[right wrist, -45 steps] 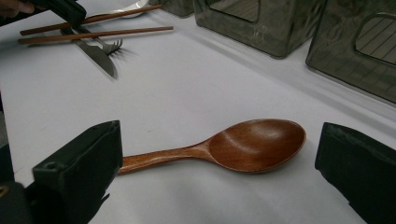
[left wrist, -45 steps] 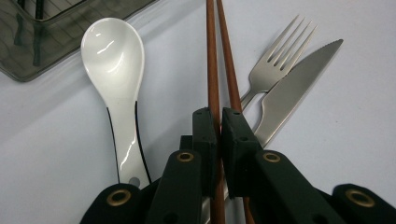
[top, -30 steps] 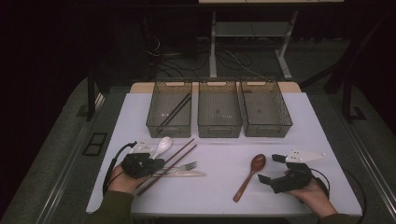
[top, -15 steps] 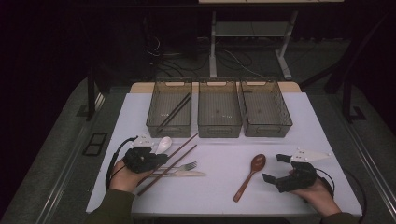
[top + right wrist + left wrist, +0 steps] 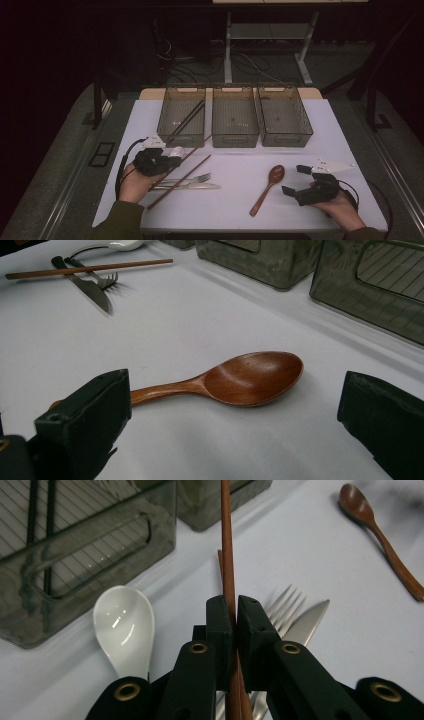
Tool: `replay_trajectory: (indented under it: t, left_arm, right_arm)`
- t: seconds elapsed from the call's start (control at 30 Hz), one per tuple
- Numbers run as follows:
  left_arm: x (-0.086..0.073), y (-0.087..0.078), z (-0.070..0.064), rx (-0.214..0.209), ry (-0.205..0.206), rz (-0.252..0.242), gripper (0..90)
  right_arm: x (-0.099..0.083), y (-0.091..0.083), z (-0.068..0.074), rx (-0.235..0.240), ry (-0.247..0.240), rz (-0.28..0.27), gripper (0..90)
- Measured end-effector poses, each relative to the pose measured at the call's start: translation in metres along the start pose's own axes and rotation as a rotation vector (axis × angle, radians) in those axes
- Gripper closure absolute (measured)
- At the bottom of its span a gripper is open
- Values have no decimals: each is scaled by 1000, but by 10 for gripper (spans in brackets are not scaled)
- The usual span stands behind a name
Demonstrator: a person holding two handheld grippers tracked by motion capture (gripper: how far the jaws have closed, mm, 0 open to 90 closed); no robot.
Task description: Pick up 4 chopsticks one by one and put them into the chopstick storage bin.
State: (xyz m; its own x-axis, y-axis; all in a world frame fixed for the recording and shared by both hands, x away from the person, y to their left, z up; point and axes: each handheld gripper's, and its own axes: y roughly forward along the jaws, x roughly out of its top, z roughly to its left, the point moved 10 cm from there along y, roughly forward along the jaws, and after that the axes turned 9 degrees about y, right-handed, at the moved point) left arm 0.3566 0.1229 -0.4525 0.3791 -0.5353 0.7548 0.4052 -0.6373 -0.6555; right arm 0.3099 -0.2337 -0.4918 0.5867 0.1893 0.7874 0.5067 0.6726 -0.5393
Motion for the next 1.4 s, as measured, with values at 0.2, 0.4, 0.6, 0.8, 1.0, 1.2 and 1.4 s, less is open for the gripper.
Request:
replay_trajectory:
  t: [0.2, 0.4, 0.6, 0.8, 1.0, 1.2, 1.4]
  left_arm:
    - [9, -1, 7, 5, 9, -12, 839]
    - [24, -1, 15, 28, 14, -31, 839]
    - [39, 1, 27, 41, 28, -32, 839]
    - [57, 3, 42, 59, 31, -40, 839]
    - [73, 7, 58, 79, 45, -36, 839]
    - [90, 12, 75, 94, 46, -58, 840]
    - [103, 19, 96, 119, 44, -72, 840]
  right_arm:
    - [1, 0, 0, 1, -5, -4, 10]
    - [1, 0, 1, 2, -4, -6, 10]
    - [2, 0, 1, -1, 3, -7, 10]
    - [2, 0, 1, -2, 6, -10, 10]
    - [2, 0, 2, 1, 4, -12, 10]
    - [3, 0, 2, 2, 7, -16, 10]
    - [5, -2, 1, 4, 14, -30, 10]
